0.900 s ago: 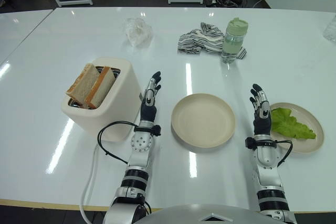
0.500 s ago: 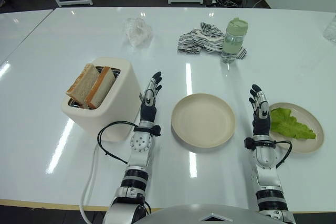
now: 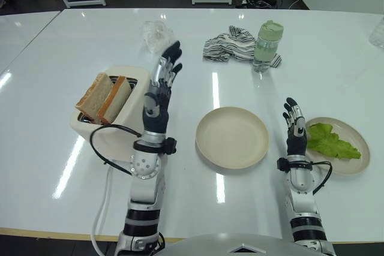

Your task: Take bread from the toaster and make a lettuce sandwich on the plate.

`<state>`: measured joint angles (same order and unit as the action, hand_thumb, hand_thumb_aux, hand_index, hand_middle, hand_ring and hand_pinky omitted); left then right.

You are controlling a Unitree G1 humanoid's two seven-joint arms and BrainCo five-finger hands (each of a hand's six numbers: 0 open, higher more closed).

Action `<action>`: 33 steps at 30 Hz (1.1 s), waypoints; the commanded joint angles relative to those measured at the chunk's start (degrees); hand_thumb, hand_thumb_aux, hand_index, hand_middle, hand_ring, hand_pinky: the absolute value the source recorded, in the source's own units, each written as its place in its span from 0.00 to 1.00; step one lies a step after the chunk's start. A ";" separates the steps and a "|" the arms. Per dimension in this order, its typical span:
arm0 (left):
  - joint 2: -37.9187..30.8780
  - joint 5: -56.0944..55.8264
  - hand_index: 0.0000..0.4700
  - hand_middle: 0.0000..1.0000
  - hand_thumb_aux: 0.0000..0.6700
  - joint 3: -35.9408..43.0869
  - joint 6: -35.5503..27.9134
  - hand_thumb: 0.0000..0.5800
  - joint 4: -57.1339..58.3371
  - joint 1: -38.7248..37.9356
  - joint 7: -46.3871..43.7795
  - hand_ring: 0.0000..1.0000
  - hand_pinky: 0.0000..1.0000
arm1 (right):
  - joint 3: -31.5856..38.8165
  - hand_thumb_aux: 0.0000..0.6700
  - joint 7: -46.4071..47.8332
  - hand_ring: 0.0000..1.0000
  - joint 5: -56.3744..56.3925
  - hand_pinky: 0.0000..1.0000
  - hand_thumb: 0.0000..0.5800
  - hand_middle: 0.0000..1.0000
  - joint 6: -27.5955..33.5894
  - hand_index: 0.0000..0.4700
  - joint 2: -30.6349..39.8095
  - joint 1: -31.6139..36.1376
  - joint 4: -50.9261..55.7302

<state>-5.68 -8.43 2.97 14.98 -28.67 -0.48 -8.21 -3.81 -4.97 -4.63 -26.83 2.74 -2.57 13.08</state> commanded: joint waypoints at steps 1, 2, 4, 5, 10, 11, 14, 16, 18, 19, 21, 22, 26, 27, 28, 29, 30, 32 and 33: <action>-6.62 -5.74 0.00 0.00 0.00 -10.05 -5.95 0.00 -14.60 -2.57 -0.70 0.00 0.00 | 0.38 0.00 -0.66 0.00 -0.70 0.00 0.00 0.00 0.01 0.00 -0.40 0.73 1.92; -8.32 -5.80 0.00 0.00 0.00 -14.22 -6.68 0.00 -15.49 -2.91 -0.37 0.00 0.00 | 0.37 0.00 -0.71 0.00 -0.71 0.00 0.00 0.00 -0.05 0.00 -0.38 0.74 2.05; -11.40 -5.76 0.00 0.00 0.00 -22.55 -7.63 0.00 -14.11 -3.03 0.47 0.00 0.00 | 0.24 0.00 -0.85 0.00 -0.72 0.00 0.00 0.00 -0.17 0.00 -0.30 0.75 2.42; -12.63 -4.72 0.00 0.00 0.00 -26.26 -8.83 0.00 -12.30 -2.74 1.71 0.00 0.00 | 0.21 0.00 -0.93 0.00 -0.75 0.00 0.00 0.00 -0.23 0.00 -0.25 0.79 2.73; -19.13 10.91 0.00 0.00 0.00 -33.79 -9.77 0.00 -0.40 -3.77 5.52 0.00 0.00 | 0.47 0.00 -1.04 0.00 -0.97 0.00 0.00 0.00 -0.36 0.00 -0.33 1.35 3.53; -20.42 14.79 0.00 0.00 0.00 -34.28 -9.79 0.00 2.36 -4.19 6.64 0.00 0.00 | 0.46 0.00 -0.98 0.00 -0.95 0.00 0.00 0.00 -0.41 0.00 -0.32 1.47 3.64; -23.85 24.00 0.00 0.00 0.00 -34.34 -9.89 0.00 10.63 -5.19 9.55 0.00 0.00 | 0.33 0.00 -0.74 0.00 -0.81 0.00 0.00 0.00 -0.58 0.00 -0.15 1.48 3.92; -25.61 29.58 0.00 0.00 0.00 -33.14 -9.90 0.00 15.50 -5.25 12.03 0.00 0.00 | 0.20 0.00 -0.65 0.00 -0.77 0.00 0.00 0.00 -0.63 0.00 0.00 1.24 3.93; -27.41 35.94 0.00 0.00 0.00 -31.15 -9.62 0.00 20.01 -5.26 15.23 0.00 0.00 | 0.11 0.00 -0.55 0.00 -0.72 0.00 0.00 0.00 -0.54 0.00 0.14 1.01 3.76; -27.95 37.98 0.00 0.00 0.00 -30.26 -9.74 0.00 21.60 -5.23 16.17 0.00 0.00 | 0.08 0.00 -0.53 0.00 -0.72 0.00 0.00 0.00 -0.49 0.00 0.17 0.93 3.68; -28.28 40.36 0.00 0.00 0.00 -28.76 -10.03 0.00 23.77 -5.41 17.46 0.00 0.00 | 0.07 0.00 -0.45 0.00 -0.70 0.00 0.00 0.00 -0.39 0.00 0.25 0.79 3.48; -28.45 42.36 0.00 0.00 0.00 -27.81 -10.21 0.00 24.73 -5.50 18.82 0.00 0.00 | 0.05 0.00 -0.47 0.00 -0.69 0.00 0.00 0.00 -0.38 0.00 0.27 0.71 3.41; -27.12 43.01 0.00 0.00 0.00 -24.53 -10.14 0.00 27.23 -5.58 19.18 0.00 0.00 | 0.19 0.00 -0.65 0.00 -0.85 0.00 0.00 0.00 -0.35 0.00 0.12 0.58 3.41; -26.91 42.57 0.00 0.00 0.00 -24.02 -10.06 0.00 27.68 -5.50 19.08 0.00 0.00 | 0.23 0.00 -0.66 0.00 -0.86 0.00 0.00 0.00 -0.35 0.00 0.09 0.54 3.42; -26.88 42.37 0.00 0.00 0.00 -23.56 -10.08 0.00 28.18 -5.33 19.16 0.00 0.00 | 0.25 0.00 -0.65 0.00 -0.86 0.00 0.00 0.00 -0.36 0.00 0.09 0.52 3.52; -26.98 42.34 0.00 0.00 0.00 -23.21 -10.15 0.00 28.65 -5.13 19.31 0.00 0.00 | 0.25 0.00 -0.64 0.00 -0.86 0.00 0.00 0.00 -0.38 0.00 0.10 0.51 3.62; -27.10 42.25 0.09 0.00 0.09 -22.94 -10.27 0.18 29.01 -4.94 19.38 0.00 0.00 | 0.24 0.00 -0.64 0.00 -0.86 0.00 0.00 0.00 -0.37 0.00 0.14 0.50 3.68; -27.36 41.98 0.16 0.00 0.16 -22.36 -10.74 0.30 29.98 -4.63 19.08 0.00 0.00 | 0.18 0.00 -0.60 0.00 -0.83 0.00 0.00 0.00 -0.28 0.00 0.24 0.46 3.72; -27.43 41.71 0.19 0.00 0.19 -22.16 -10.94 0.34 30.58 -4.57 18.82 0.00 0.00 | 0.09 0.00 -0.62 0.00 -0.80 0.00 0.00 0.00 -0.21 0.00 0.30 0.41 3.72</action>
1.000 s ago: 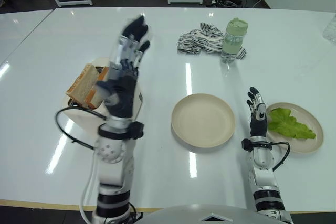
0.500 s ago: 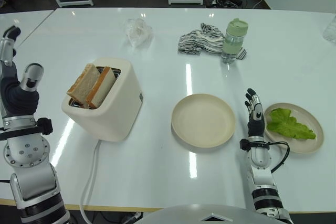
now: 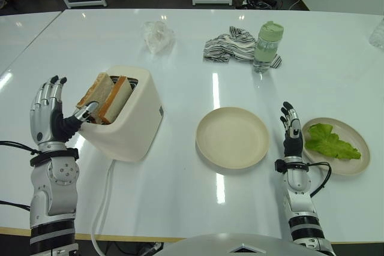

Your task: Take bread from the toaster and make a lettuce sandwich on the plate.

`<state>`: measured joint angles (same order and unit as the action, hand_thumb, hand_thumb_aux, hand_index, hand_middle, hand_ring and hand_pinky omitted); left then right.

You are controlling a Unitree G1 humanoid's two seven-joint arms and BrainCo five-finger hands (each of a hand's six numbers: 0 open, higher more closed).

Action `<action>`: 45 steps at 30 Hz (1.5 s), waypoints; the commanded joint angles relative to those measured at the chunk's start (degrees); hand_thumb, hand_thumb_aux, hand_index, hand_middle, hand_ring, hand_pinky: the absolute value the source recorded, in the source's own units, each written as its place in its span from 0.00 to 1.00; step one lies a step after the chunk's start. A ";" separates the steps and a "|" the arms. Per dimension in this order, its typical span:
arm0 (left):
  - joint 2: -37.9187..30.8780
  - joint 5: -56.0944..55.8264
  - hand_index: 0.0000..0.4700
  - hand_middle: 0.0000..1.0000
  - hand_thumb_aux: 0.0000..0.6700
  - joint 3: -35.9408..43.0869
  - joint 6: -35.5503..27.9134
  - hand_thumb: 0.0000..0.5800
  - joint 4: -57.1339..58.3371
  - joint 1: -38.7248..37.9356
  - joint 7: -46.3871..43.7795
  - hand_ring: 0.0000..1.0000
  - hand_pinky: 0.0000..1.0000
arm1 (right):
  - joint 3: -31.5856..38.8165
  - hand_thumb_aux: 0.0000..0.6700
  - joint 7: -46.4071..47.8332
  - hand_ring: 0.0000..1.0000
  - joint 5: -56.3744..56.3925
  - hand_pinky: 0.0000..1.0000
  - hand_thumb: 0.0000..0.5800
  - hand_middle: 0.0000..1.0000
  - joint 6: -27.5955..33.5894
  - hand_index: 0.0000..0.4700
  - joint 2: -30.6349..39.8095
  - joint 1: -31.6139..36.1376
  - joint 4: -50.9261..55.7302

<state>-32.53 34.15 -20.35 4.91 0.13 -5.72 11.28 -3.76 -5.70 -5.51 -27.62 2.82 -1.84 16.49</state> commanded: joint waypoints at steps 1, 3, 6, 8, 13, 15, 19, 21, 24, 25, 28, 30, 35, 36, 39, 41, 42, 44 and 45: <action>-0.65 -0.87 0.19 0.00 0.19 1.32 -1.14 0.35 2.28 0.60 -0.73 0.00 0.00 | -0.01 0.00 0.11 0.00 0.10 0.00 0.00 0.00 0.68 0.00 0.25 -0.37 0.27; -0.64 -1.35 0.25 0.00 0.25 1.46 -1.72 0.44 2.89 0.50 -0.98 0.00 0.00 | -0.05 0.00 0.10 0.00 0.10 0.00 0.00 0.00 0.75 0.00 0.27 -0.56 0.20; -0.79 -1.90 0.36 0.00 0.36 2.05 -2.06 0.59 3.48 0.57 -1.20 0.00 0.00 | -0.07 0.00 0.02 0.00 0.06 0.00 0.00 0.00 0.83 0.00 0.26 -0.83 0.04; -0.84 -2.05 0.51 0.00 0.51 2.22 -2.10 0.76 3.54 0.56 -1.05 0.00 0.00 | -0.06 0.00 0.01 0.00 0.04 0.00 0.00 0.00 0.93 0.00 0.28 -0.86 0.00; -0.87 -3.36 0.87 0.00 0.87 2.79 0.43 0.98 1.39 -0.23 -0.97 0.00 0.00 | -0.10 0.00 -0.05 0.00 0.04 0.00 0.00 0.00 1.29 0.00 0.27 -1.12 -0.55; -1.13 -2.95 0.98 0.00 0.98 3.58 3.04 1.00 0.40 -0.53 -0.04 0.00 0.00 | -0.14 0.00 -0.11 0.00 0.04 0.00 0.00 0.00 1.35 0.00 0.26 -1.19 -0.50; -1.57 -3.00 1.00 0.00 1.00 4.16 4.89 1.00 0.31 -0.48 0.24 0.00 0.00 | -0.34 0.00 -0.25 0.00 0.00 0.00 0.00 0.00 1.40 0.00 0.44 -1.18 -0.24; -1.66 -3.44 1.00 0.00 1.00 4.30 4.84 1.00 0.27 -0.62 -0.21 0.00 0.00 | -0.43 0.00 -0.30 0.00 0.02 0.00 0.00 0.00 1.48 0.00 0.48 -1.21 -0.35; -1.38 -4.34 1.00 0.00 1.00 3.95 4.07 1.00 0.41 -0.68 -0.34 0.00 0.00 | -0.45 0.00 -0.47 0.00 -0.09 0.00 0.00 0.00 1.63 0.00 0.42 -1.36 -0.55; -1.33 -4.51 1.00 0.00 1.00 3.67 3.59 1.00 0.64 -0.56 -0.21 0.00 0.00 | -0.45 0.00 -0.52 0.00 -0.11 0.00 0.00 0.00 1.65 0.00 0.40 -1.41 -0.53; -1.54 -3.67 1.00 0.00 1.00 2.80 2.46 1.00 1.53 -0.04 1.55 0.00 0.00 | -0.35 0.00 -0.58 0.00 -0.15 0.00 0.00 0.00 1.67 0.00 0.34 -1.50 -0.51; -1.73 -3.09 1.00 0.00 1.00 2.23 1.96 1.00 1.49 0.13 2.82 0.00 0.00 | -0.24 0.00 -0.61 0.00 -0.20 0.00 0.00 0.00 1.73 0.00 0.27 -1.50 -0.54; -1.20 -2.86 1.00 0.00 1.00 0.72 2.78 1.00 -1.64 1.05 6.94 0.00 0.00 | -0.08 0.00 -0.72 0.00 -0.28 0.00 0.00 0.00 1.90 0.00 0.22 -1.47 -0.52; -0.93 -2.59 1.00 0.00 1.00 0.29 3.11 1.00 -3.17 1.36 8.06 0.00 0.00 | -0.07 0.00 -0.80 0.00 -0.34 0.00 0.00 0.00 1.80 0.00 0.22 -1.37 -0.20; -0.21 -1.78 1.00 0.00 1.00 -0.54 4.94 1.00 -8.25 2.72 11.04 0.00 0.00 | 0.04 0.00 -1.35 0.00 -0.84 0.00 0.00 0.00 1.54 0.00 0.10 -1.13 0.87; 0.54 -1.63 1.00 0.00 1.00 -1.12 5.90 1.00 -12.10 3.81 12.49 0.00 0.00 | 0.16 0.00 -1.58 0.00 -0.90 0.00 0.00 0.00 1.43 0.00 0.00 -0.95 1.39; 0.86 -1.21 1.00 0.00 1.00 -1.25 6.22 1.00 -14.07 4.37 13.02 0.00 0.00 | 0.23 0.00 -1.72 0.00 -0.95 0.00 0.00 0.00 1.37 0.00 -0.05 -0.87 1.58; 1.62 -0.93 1.00 0.13 1.00 -1.25 6.87 1.00 -17.93 5.92 13.66 0.13 0.13 | 0.38 0.00 -2.01 0.00 -1.16 0.00 0.00 0.00 1.27 0.00 -0.22 -0.85 1.67; 2.08 -1.18 1.00 0.75 1.00 -1.13 7.00 1.00 -19.57 6.61 13.63 0.75 0.75 | 0.42 0.00 -2.11 0.00 -1.26 0.00 0.00 0.00 1.23 0.00 -0.29 -0.83 1.75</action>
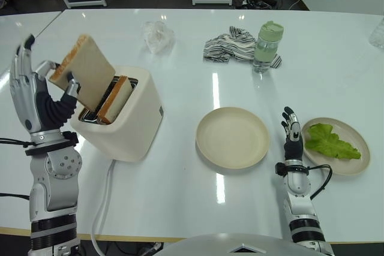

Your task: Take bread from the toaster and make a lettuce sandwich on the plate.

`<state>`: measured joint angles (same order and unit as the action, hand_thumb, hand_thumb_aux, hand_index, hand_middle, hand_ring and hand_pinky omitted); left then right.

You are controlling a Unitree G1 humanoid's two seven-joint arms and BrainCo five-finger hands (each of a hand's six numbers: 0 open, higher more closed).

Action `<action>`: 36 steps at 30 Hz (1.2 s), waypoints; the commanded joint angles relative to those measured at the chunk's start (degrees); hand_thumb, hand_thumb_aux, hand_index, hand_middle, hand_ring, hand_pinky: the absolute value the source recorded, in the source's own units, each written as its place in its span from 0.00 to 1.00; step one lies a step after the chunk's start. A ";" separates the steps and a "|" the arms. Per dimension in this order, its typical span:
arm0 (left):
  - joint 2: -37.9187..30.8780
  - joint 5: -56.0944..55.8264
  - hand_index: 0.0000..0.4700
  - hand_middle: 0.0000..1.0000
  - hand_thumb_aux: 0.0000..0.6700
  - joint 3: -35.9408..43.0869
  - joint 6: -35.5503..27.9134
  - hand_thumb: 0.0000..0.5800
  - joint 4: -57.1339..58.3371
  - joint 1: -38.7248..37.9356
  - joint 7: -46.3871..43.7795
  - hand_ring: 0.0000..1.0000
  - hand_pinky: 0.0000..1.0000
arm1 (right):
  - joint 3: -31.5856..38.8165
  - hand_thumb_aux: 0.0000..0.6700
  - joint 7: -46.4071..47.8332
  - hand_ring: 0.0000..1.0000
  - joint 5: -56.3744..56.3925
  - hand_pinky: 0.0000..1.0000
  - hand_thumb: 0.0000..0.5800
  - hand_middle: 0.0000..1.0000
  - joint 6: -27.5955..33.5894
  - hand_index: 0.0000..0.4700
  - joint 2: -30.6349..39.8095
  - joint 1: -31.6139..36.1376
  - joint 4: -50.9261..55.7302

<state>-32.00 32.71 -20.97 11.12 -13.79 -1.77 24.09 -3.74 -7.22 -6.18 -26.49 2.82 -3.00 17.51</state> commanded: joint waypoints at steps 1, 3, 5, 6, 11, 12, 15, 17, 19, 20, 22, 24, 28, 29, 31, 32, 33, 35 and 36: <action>2.05 -0.12 1.00 1.00 1.00 -0.29 0.92 1.00 -7.03 3.27 0.70 1.00 1.00 | 0.45 0.00 -0.65 0.00 -0.66 0.00 0.00 0.00 0.08 0.00 -0.34 0.36 0.81; 3.43 -1.28 1.00 1.00 1.00 0.79 1.13 1.00 -9.31 4.49 -0.17 1.00 1.00 | 0.50 0.00 -0.75 0.00 -0.82 0.00 0.00 0.00 0.02 0.00 -0.48 0.50 1.13; 5.31 -2.53 1.00 1.00 1.00 2.78 1.56 1.00 -11.30 5.49 -1.38 1.00 1.00 | 0.57 0.00 -0.78 0.00 -0.88 0.00 0.00 0.00 -0.03 0.00 -0.58 0.61 1.35; 6.23 -3.09 1.00 1.00 1.00 3.83 1.59 1.00 -12.11 5.78 -2.18 1.00 1.00 | 0.62 0.00 -0.79 0.00 -0.90 0.00 0.00 0.00 -0.05 0.00 -0.61 0.65 1.42; 11.74 -6.24 1.00 1.00 1.00 10.98 2.07 1.00 -14.73 6.34 -6.48 1.00 1.00 | 0.73 0.00 -1.01 0.00 -0.85 0.00 0.00 0.00 -0.34 0.00 -0.60 0.56 1.94; 13.11 -7.11 1.00 1.00 1.00 12.92 1.98 1.00 -15.19 6.24 -7.63 1.00 1.00 | 0.80 0.00 -1.08 0.00 -0.86 0.00 0.00 0.00 -0.32 0.00 -0.64 0.50 1.89; 16.60 -8.93 1.00 1.00 1.00 18.20 1.74 1.00 -15.54 5.61 -10.64 1.00 1.00 | 0.99 0.00 -1.25 0.00 -0.87 0.00 0.00 0.00 -0.25 0.00 -0.71 0.35 1.76; 19.74 -10.43 1.00 1.00 1.00 22.98 1.67 1.00 -14.22 5.33 -12.52 1.00 1.00 | 1.00 0.00 -1.38 0.00 -0.81 0.00 0.00 0.00 -0.21 0.00 -0.70 0.21 1.69; 22.98 -12.98 1.00 1.00 1.00 27.25 1.25 1.00 -11.44 5.43 -14.27 1.00 1.00 | 0.97 0.00 -1.53 0.00 -0.83 0.00 0.00 0.00 -0.26 0.00 -0.65 0.05 1.74; 24.43 -14.27 1.00 1.00 1.00 29.13 0.97 1.00 -9.79 5.43 -15.22 1.00 1.00 | 1.00 0.00 -1.49 0.00 -0.85 0.00 0.00 0.00 -0.25 0.00 -0.57 -0.02 1.69; 26.91 -16.82 1.00 1.00 1.00 32.00 0.78 1.00 -6.89 5.16 -17.12 1.00 1.00 | 0.88 0.00 -1.23 0.00 -0.69 0.00 0.00 0.00 -0.15 0.00 -0.15 -0.22 1.40; 28.86 -19.65 1.00 1.00 1.00 34.01 0.69 1.00 -3.31 4.98 -19.12 1.00 1.00 | 0.48 0.00 -1.14 0.00 -0.50 0.00 0.00 0.00 -0.10 0.00 0.31 -0.46 1.19; 31.21 -25.15 1.00 1.00 1.00 35.12 -0.50 1.00 5.03 5.36 -23.27 1.00 1.00 | 0.28 0.00 -1.10 0.00 -0.33 0.00 0.00 0.00 -0.12 0.00 0.58 -0.65 1.24; 31.63 -25.93 1.00 1.00 1.00 35.10 -0.57 1.00 7.55 5.71 -24.02 1.00 1.00 | 0.32 0.00 -1.12 0.00 -0.36 0.00 0.00 0.00 -0.11 0.00 0.54 -0.72 1.20; 32.67 -28.55 1.00 1.00 1.00 35.19 -3.30 1.00 12.39 6.50 -26.68 1.00 1.00 | 0.33 0.00 -1.19 0.00 -0.42 0.00 0.00 0.00 -0.02 0.00 0.44 -0.96 0.92; 32.99 -28.58 1.00 1.00 1.00 35.53 -4.00 1.00 15.11 7.04 -27.39 1.00 1.00 | 0.35 0.00 -1.19 0.00 -0.48 0.00 0.00 0.00 0.04 0.00 0.41 -1.08 0.77; 33.39 -29.13 1.00 1.00 1.00 35.67 -4.77 1.00 17.21 7.47 -28.25 1.00 1.00 | 0.41 0.00 -1.13 0.00 -0.56 0.00 0.00 0.00 0.09 0.00 0.42 -1.17 0.67; 33.45 -28.08 1.00 1.00 1.00 35.97 -4.92 1.00 21.56 8.65 -28.69 1.00 1.00 | 0.54 0.00 -0.91 0.00 -0.71 0.00 0.00 0.00 0.15 0.00 0.55 -1.26 0.64; 33.29 -27.75 1.00 1.00 1.00 35.95 -5.11 1.00 23.24 9.25 -29.07 1.00 1.00 | 0.52 0.00 -0.79 0.00 -0.69 0.00 0.00 0.00 0.14 0.00 0.68 -1.31 0.67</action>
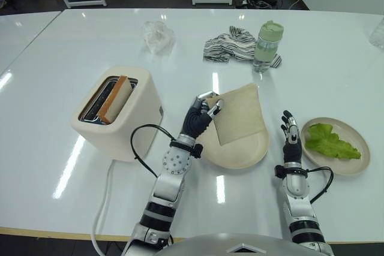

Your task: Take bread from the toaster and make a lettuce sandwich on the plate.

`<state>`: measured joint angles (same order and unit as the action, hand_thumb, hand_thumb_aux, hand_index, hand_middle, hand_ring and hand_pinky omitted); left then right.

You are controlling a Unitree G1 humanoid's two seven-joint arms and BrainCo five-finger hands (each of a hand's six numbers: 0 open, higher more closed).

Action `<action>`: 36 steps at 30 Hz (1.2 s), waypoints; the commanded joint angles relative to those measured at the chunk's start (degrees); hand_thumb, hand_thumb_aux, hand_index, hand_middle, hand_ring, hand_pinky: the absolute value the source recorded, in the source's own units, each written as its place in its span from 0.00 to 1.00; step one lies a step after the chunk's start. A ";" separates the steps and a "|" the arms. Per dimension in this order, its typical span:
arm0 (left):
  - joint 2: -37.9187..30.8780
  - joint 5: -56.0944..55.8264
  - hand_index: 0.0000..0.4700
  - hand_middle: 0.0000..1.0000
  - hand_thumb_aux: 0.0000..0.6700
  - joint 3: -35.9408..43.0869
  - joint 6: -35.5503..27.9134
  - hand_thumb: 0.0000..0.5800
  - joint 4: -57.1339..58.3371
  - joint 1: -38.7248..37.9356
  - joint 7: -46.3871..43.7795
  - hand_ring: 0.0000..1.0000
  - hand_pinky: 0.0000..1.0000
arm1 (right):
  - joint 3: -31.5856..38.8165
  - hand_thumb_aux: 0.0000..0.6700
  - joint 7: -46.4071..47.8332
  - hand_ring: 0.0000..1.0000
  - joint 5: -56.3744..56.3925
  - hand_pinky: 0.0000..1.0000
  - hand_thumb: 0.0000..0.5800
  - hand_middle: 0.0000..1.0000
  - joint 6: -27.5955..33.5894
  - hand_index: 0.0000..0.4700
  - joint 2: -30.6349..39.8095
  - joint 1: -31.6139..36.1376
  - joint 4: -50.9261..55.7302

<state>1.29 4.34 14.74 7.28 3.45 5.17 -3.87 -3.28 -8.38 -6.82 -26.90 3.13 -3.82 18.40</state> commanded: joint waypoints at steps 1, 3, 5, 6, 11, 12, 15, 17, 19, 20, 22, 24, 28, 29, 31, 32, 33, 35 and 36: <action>-0.23 0.80 1.00 1.00 1.00 0.23 -1.61 1.00 7.57 2.94 -1.67 1.00 1.00 | -0.04 0.00 0.47 0.00 0.00 0.00 0.00 0.00 0.51 0.00 0.52 -0.54 -0.14; -1.24 1.49 1.00 1.00 1.00 0.82 -2.71 1.00 10.59 4.01 -3.33 1.00 1.00 | -0.21 0.00 0.58 0.00 0.07 0.00 0.00 0.00 0.55 0.00 0.71 -0.77 -0.30; -2.24 2.64 1.00 1.00 1.00 1.38 -3.30 1.00 12.68 4.62 -4.28 1.00 1.00 | -0.20 0.00 0.66 0.00 0.07 0.00 0.00 0.00 0.71 0.00 0.76 -0.95 -0.61; -2.54 3.16 1.00 1.00 1.00 1.40 -3.31 1.00 13.30 4.83 -4.46 1.00 1.00 | -0.17 0.00 0.72 0.00 0.06 0.00 0.00 0.00 0.79 0.00 0.78 -1.02 -0.74; -3.82 5.86 1.00 1.00 1.00 1.84 -3.73 1.00 14.51 6.85 -5.03 1.00 1.00 | -0.14 0.00 0.57 0.00 -0.07 0.00 0.00 0.00 1.14 0.00 0.61 -1.64 -1.58; -4.22 6.86 1.00 1.00 1.00 2.03 -3.65 1.00 14.86 7.41 -4.59 1.00 1.00 | -0.09 0.00 0.60 0.00 -0.09 0.00 0.00 0.00 1.24 0.00 0.59 -1.69 -1.77; -5.61 10.12 0.75 1.00 0.75 3.03 -4.06 0.94 15.59 8.44 -3.66 1.00 1.00 | 0.01 0.00 0.83 0.00 -0.09 0.00 0.00 0.00 1.51 0.00 0.68 -1.83 -2.21; -6.67 13.18 0.00 0.00 0.00 4.22 -4.11 0.00 15.23 8.58 -2.65 0.00 0.00 | 0.04 0.00 0.94 0.00 -0.08 0.00 0.00 0.00 1.72 0.00 0.74 -1.99 -2.50; -8.21 19.96 0.00 0.00 0.00 6.37 -3.88 0.00 14.02 8.65 1.75 0.00 0.00 | 0.02 0.00 0.97 0.00 -0.11 0.00 0.00 0.00 1.82 0.00 0.78 -2.26 -2.64; -8.74 23.00 0.00 0.00 0.00 7.05 -3.83 0.00 12.87 8.51 4.16 0.00 0.00 | 0.02 0.00 1.03 0.00 -0.10 0.00 0.00 0.00 1.90 0.00 0.79 -2.33 -2.73; -10.22 30.91 0.00 0.00 0.00 8.62 -5.88 0.00 8.36 8.10 8.68 0.00 0.00 | 0.03 0.00 1.14 0.00 -0.14 0.00 0.00 0.00 2.14 0.00 0.82 -2.47 -3.04; -10.90 37.33 0.00 0.00 0.00 9.32 -9.34 0.00 3.16 7.38 11.21 0.00 0.00 | 0.02 0.00 1.13 0.00 -0.20 0.00 0.00 0.00 2.29 0.00 0.82 -2.60 -3.29; -11.48 41.21 0.00 0.00 0.00 7.44 -12.74 0.00 -7.73 4.44 11.85 0.00 0.00 | 0.06 0.00 1.09 0.00 -0.32 0.00 0.00 0.00 2.37 0.00 0.80 -2.43 -3.29; -11.69 41.37 0.00 0.00 0.00 6.81 -13.64 0.00 -9.99 3.62 11.24 0.00 0.00 | 0.08 0.00 1.09 0.00 -0.34 0.00 0.00 0.00 2.41 0.00 0.80 -2.35 -3.29; -12.27 41.06 0.00 0.00 0.00 5.63 -14.31 0.00 -14.16 1.75 10.31 0.00 0.00 | 0.10 0.00 1.10 0.00 -0.42 0.00 0.00 0.00 2.47 0.00 0.87 -2.39 -3.70; -12.51 40.33 0.00 0.00 0.00 5.10 -14.24 0.00 -16.11 0.64 9.69 0.00 0.00 | 0.12 0.00 0.90 0.00 -0.94 0.00 0.00 0.00 2.46 0.00 1.08 -2.58 -4.54; -12.51 37.96 0.00 0.00 0.00 4.35 -13.36 0.00 -17.81 -0.65 8.91 0.00 0.00 | 0.07 0.00 0.28 0.00 -2.19 0.00 0.00 0.00 2.28 0.00 1.56 -2.81 -5.70; -11.25 29.11 0.00 0.00 0.00 2.32 -11.65 0.00 -19.25 -2.96 5.38 0.00 0.00 | -0.41 0.00 -1.26 0.00 -6.22 0.00 0.00 0.00 1.30 0.00 3.50 -3.43 -9.26; -10.90 25.21 0.00 0.00 0.00 1.41 -10.46 0.00 -18.57 -3.70 4.07 0.00 0.00 | -0.91 0.00 -2.41 0.00 -9.39 0.00 0.00 0.00 0.97 0.00 5.04 -3.74 -11.58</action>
<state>-10.35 36.44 17.98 -4.61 -15.24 3.56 3.20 -3.31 -9.03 -11.27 -25.32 5.41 -6.80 10.86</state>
